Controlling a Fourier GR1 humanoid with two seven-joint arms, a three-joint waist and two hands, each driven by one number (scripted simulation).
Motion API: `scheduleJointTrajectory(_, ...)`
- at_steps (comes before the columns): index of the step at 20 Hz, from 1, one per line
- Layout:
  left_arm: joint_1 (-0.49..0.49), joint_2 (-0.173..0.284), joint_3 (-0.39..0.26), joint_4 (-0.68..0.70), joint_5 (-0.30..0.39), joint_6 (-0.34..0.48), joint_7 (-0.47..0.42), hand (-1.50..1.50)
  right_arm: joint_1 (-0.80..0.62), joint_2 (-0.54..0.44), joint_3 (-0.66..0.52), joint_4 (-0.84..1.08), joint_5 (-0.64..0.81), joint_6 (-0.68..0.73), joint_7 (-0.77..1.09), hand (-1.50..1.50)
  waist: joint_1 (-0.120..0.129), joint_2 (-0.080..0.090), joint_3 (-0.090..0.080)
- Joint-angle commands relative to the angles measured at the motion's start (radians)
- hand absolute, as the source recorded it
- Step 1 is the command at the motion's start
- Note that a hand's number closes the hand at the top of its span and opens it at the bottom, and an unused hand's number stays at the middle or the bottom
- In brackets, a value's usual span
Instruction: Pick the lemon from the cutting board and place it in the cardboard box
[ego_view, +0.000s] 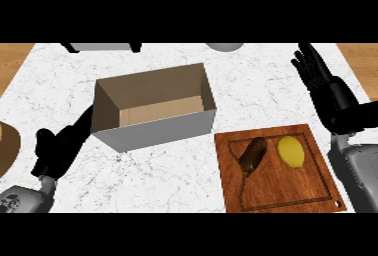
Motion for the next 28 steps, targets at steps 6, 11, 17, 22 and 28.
scheduleJointTrajectory(6,0.027,0.130,0.172,0.120,-0.197,0.251,-0.065,0.00,0.207,-0.088,-0.044,0.078,-0.219,0.385,-0.109,-1.50,0.023,0.018,0.014)
scheduleJointTrajectory(11,0.051,0.081,0.156,0.136,-0.189,0.267,-0.064,0.00,0.334,-0.269,0.079,0.132,0.244,0.320,-0.488,-1.50,0.015,0.023,0.015)
scheduleJointTrajectory(17,0.001,0.086,0.136,0.114,-0.214,0.250,-0.019,0.00,0.239,-0.260,-0.027,0.474,0.126,0.550,-0.881,-1.50,0.050,0.025,0.015)
scheduleJointTrajectory(22,-0.004,0.049,0.136,0.140,-0.240,0.280,-0.035,0.00,0.144,-0.371,0.013,0.552,0.356,0.391,-1.002,-1.50,0.051,0.022,0.013)
scheduleJointTrajectory(28,-0.031,0.066,0.163,0.193,-0.224,0.218,-0.057,0.00,0.027,-0.453,0.169,0.552,0.572,0.354,-0.910,-1.50,0.049,0.020,0.010)
